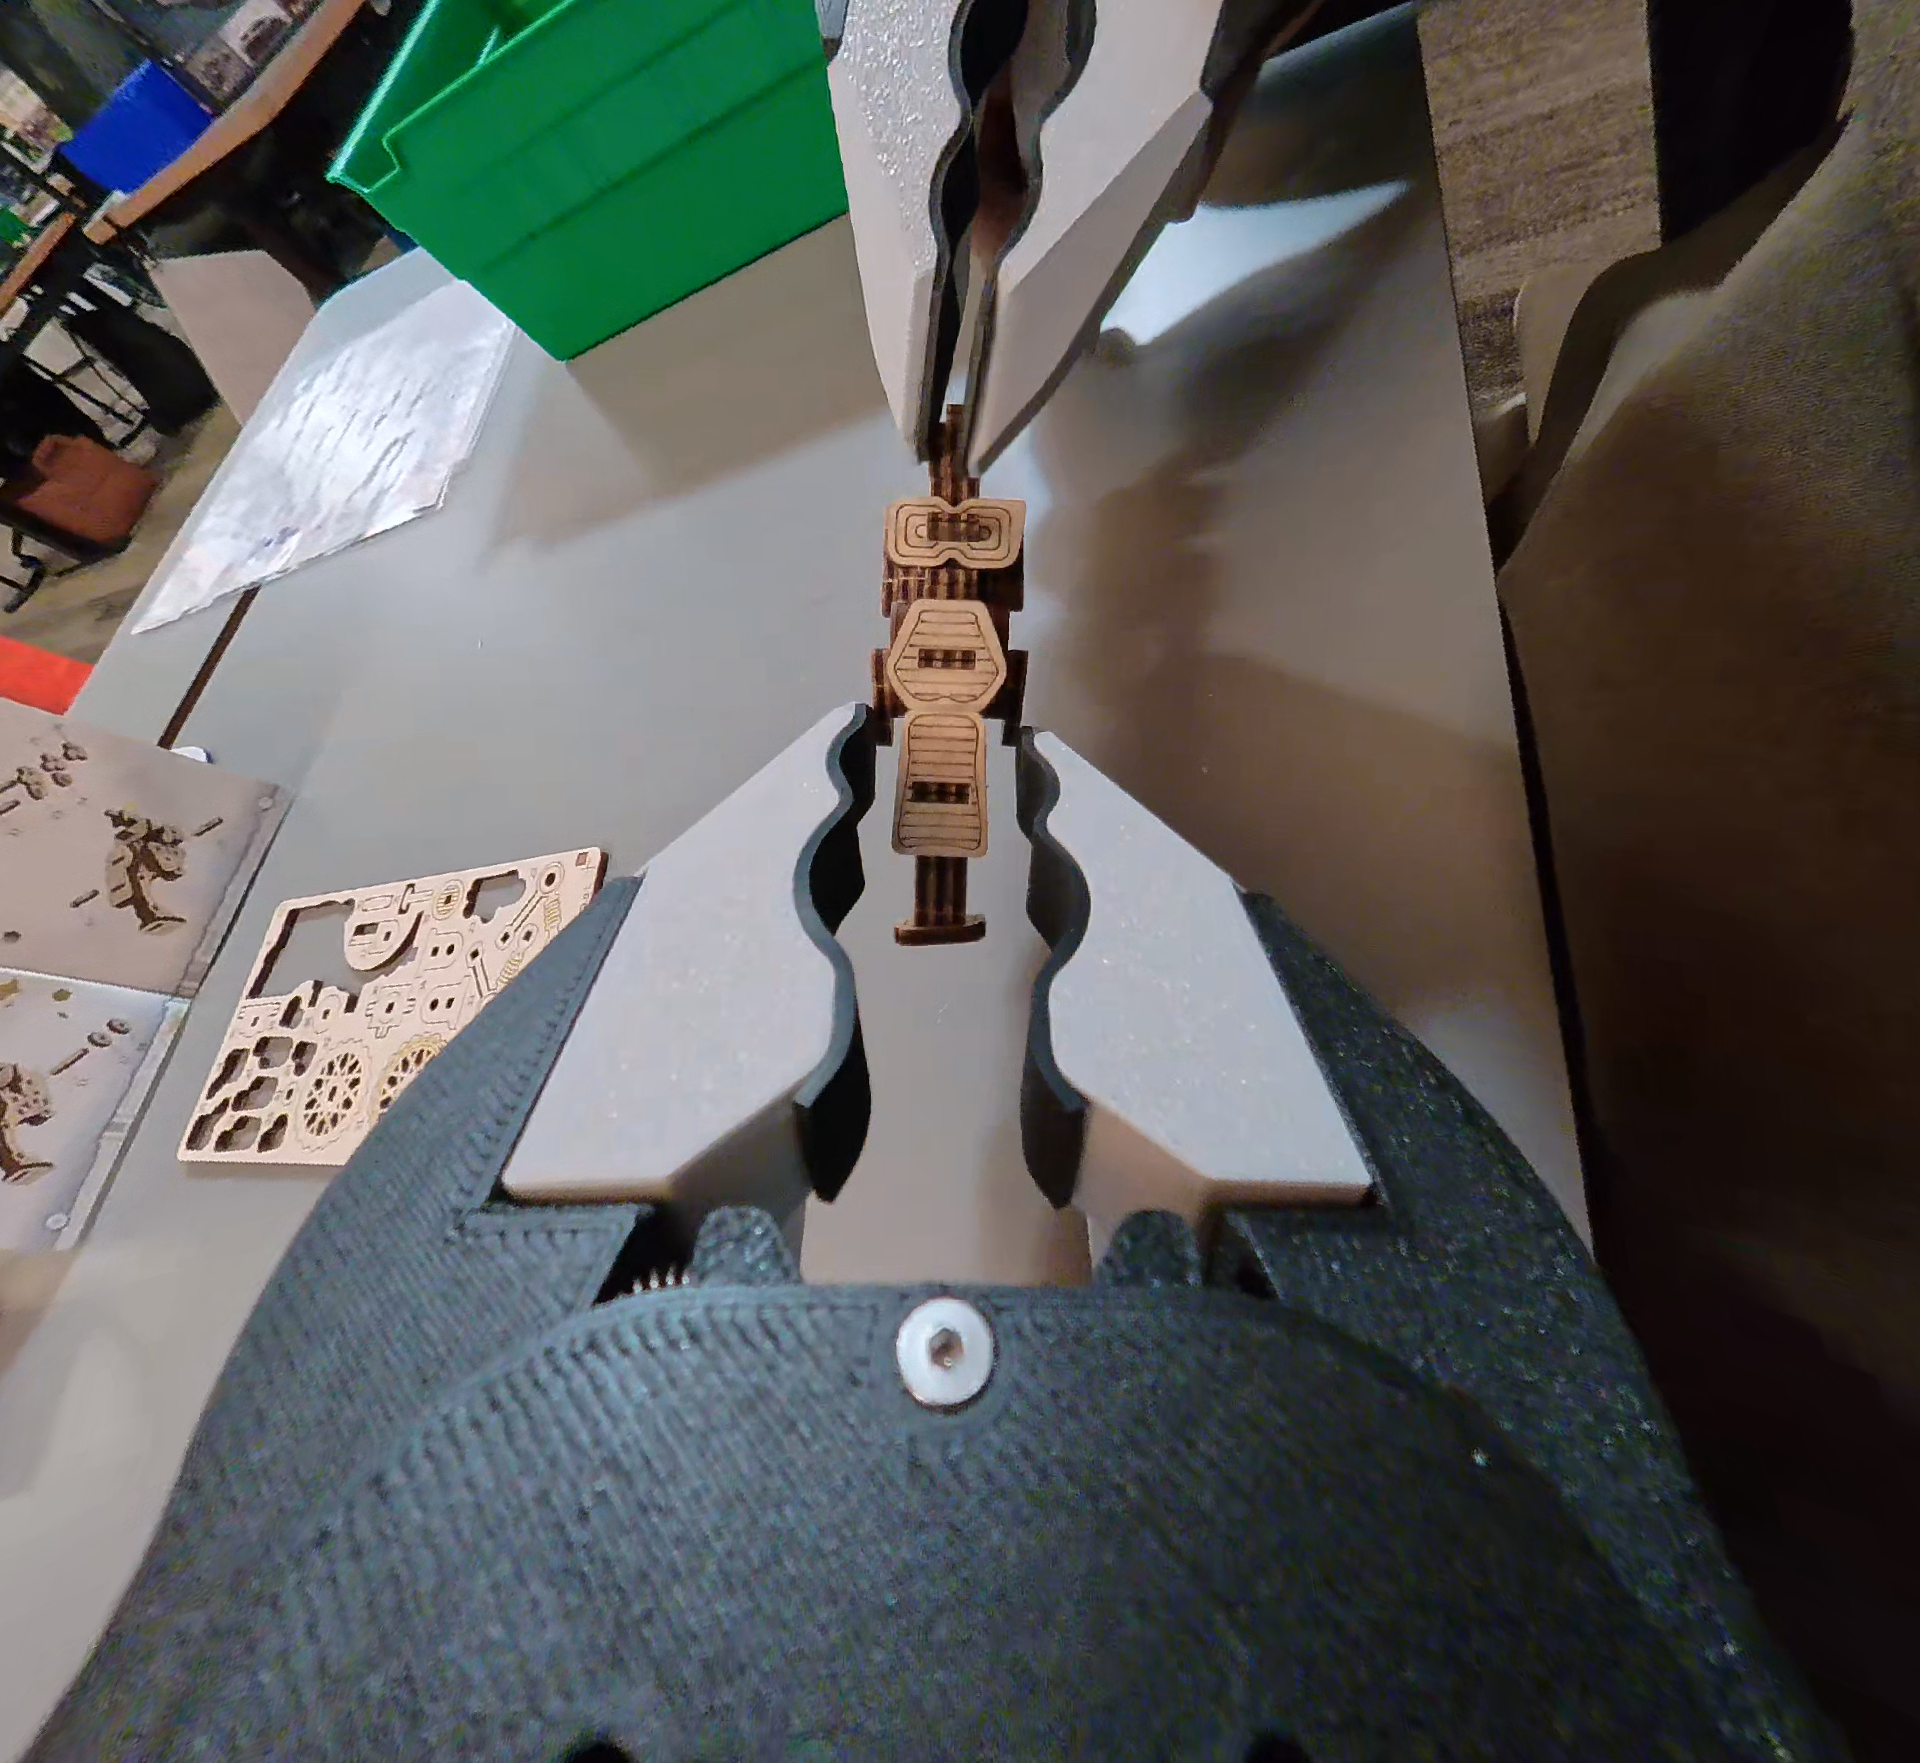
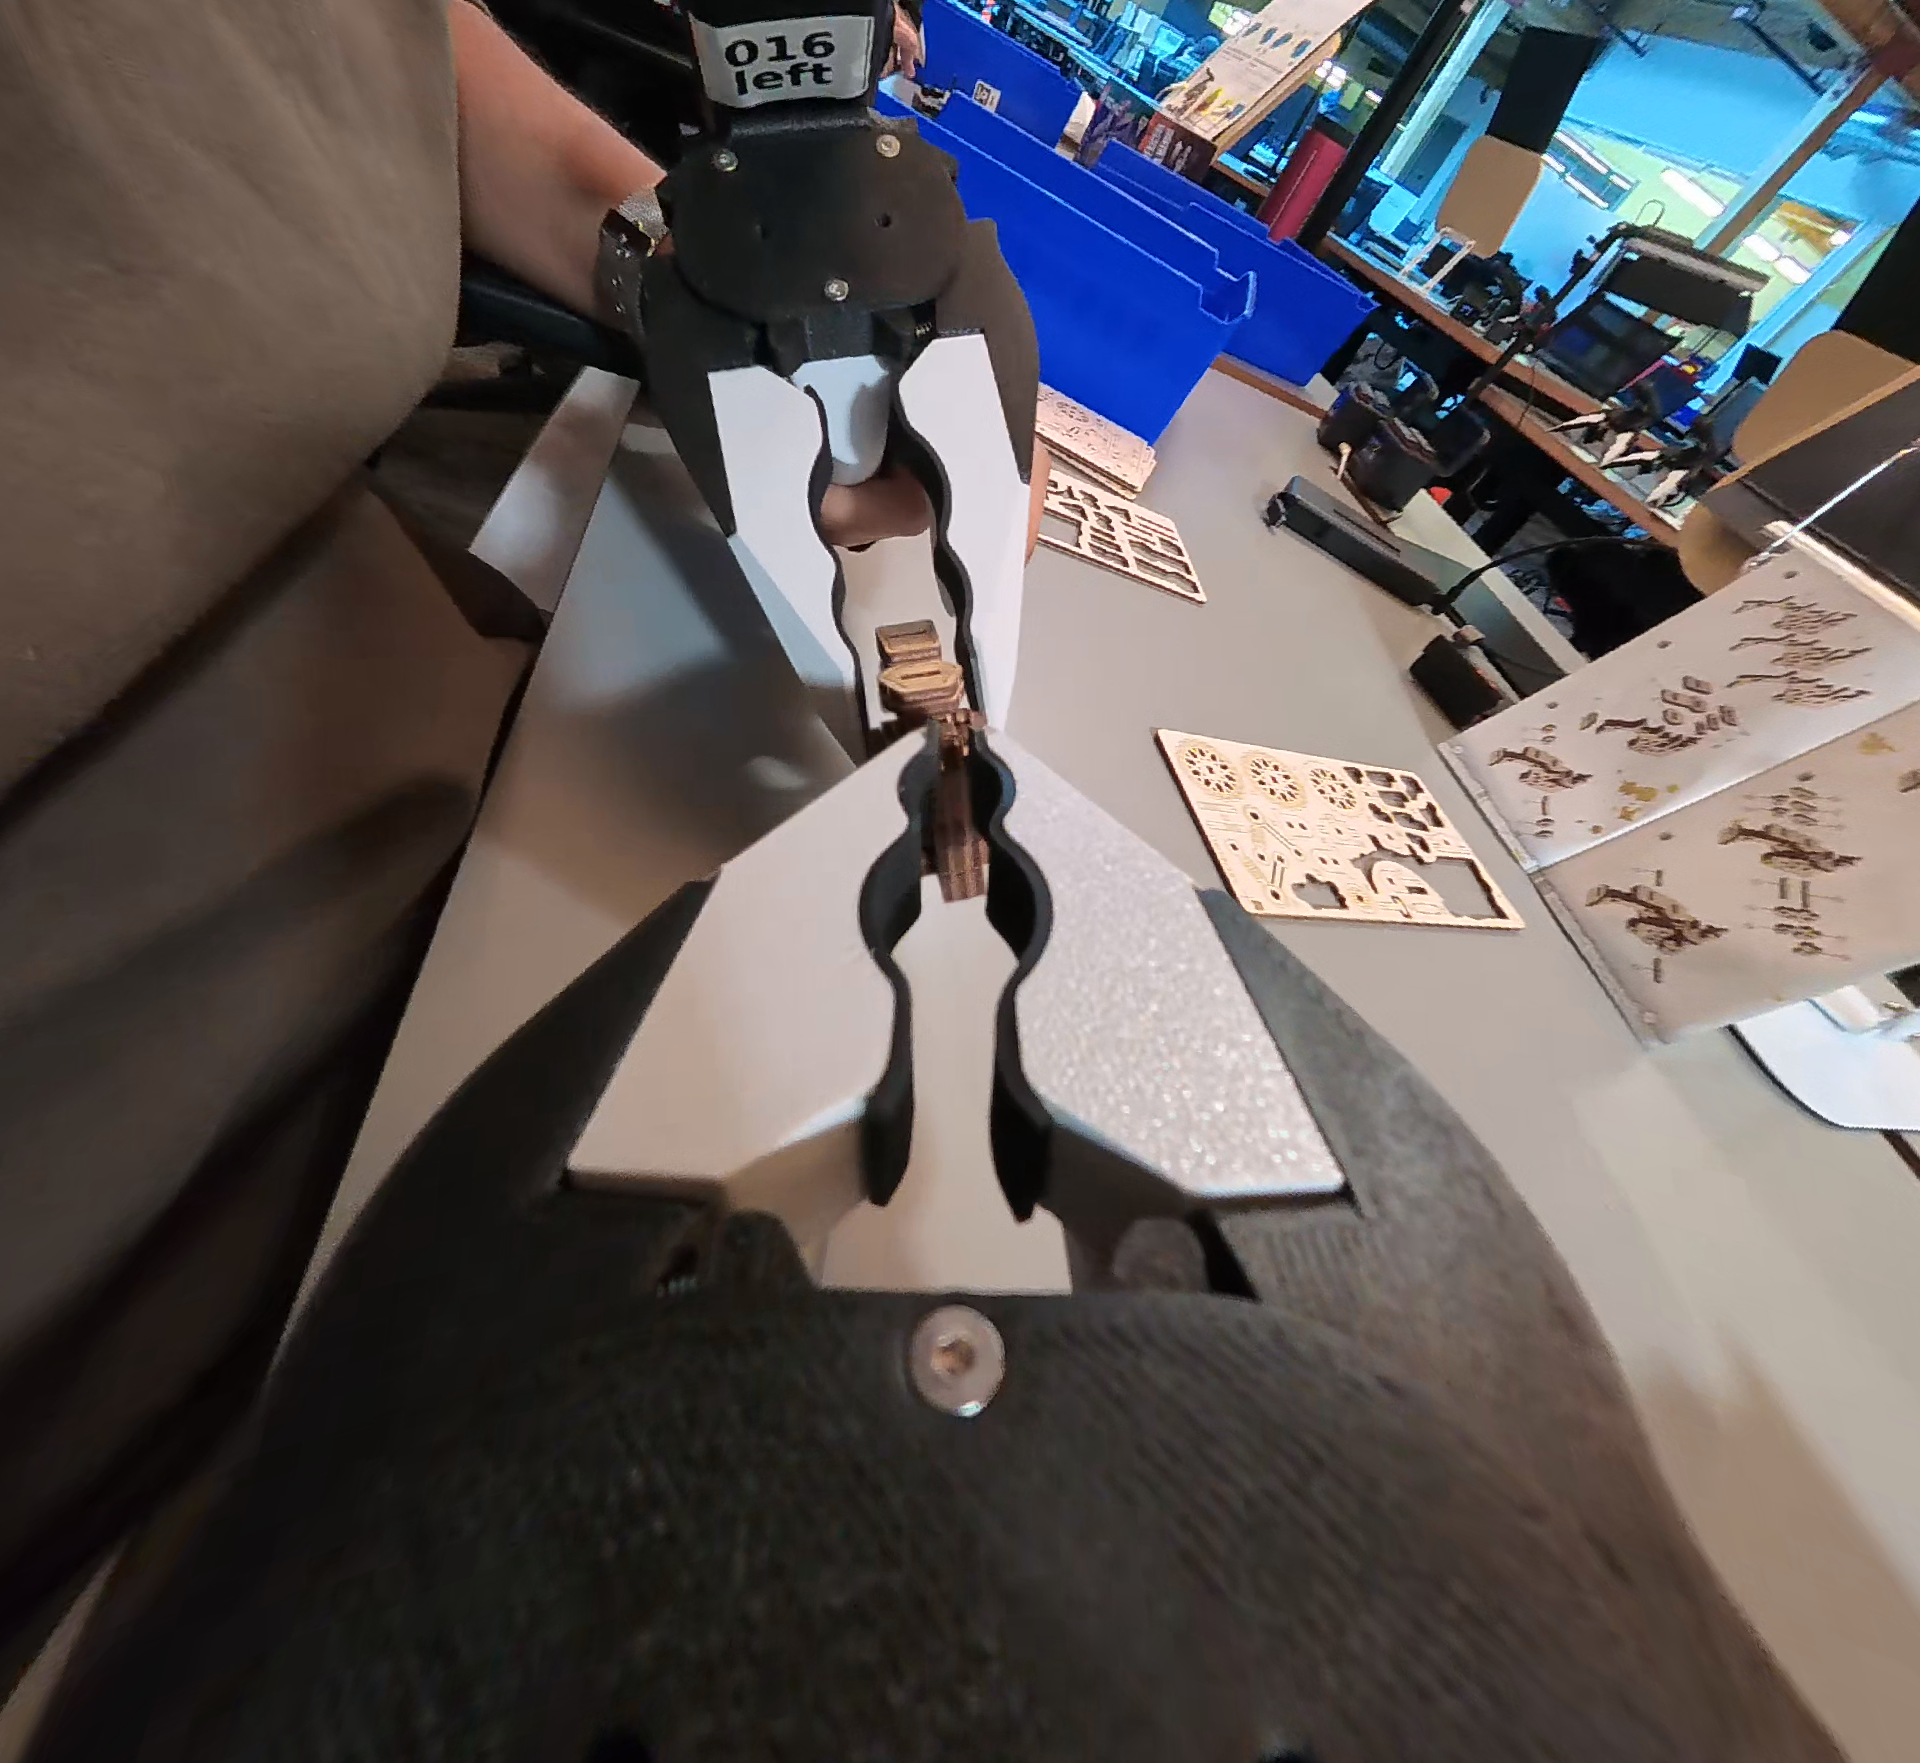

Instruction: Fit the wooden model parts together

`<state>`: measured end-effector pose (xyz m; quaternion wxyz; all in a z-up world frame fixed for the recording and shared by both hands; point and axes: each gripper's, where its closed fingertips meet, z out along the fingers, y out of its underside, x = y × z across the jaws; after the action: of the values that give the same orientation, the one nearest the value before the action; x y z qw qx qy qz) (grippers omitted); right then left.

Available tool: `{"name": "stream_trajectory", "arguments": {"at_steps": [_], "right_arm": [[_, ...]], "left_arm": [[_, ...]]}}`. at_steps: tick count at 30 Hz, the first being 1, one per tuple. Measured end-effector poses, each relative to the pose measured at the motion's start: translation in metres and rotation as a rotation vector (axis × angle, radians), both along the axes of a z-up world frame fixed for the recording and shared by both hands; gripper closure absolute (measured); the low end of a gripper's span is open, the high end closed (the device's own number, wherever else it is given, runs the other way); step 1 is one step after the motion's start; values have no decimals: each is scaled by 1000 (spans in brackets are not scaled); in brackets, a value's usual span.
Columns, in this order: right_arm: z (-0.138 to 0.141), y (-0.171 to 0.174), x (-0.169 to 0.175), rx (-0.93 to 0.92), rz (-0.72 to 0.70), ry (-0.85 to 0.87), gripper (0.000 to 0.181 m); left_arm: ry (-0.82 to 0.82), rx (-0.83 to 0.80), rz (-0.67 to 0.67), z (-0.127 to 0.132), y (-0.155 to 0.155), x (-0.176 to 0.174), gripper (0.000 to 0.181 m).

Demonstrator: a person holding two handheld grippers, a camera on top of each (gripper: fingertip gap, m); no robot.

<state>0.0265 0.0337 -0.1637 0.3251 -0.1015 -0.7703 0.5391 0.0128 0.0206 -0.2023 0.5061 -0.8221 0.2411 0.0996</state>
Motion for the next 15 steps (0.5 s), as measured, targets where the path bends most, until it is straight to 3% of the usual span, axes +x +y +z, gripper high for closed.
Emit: {"name": "stream_trajectory", "arguments": {"at_steps": [15], "right_arm": [[-1,1,1,11,-6,3,181]], "left_arm": [[-22,7,-16,1,0,2,157]]}}
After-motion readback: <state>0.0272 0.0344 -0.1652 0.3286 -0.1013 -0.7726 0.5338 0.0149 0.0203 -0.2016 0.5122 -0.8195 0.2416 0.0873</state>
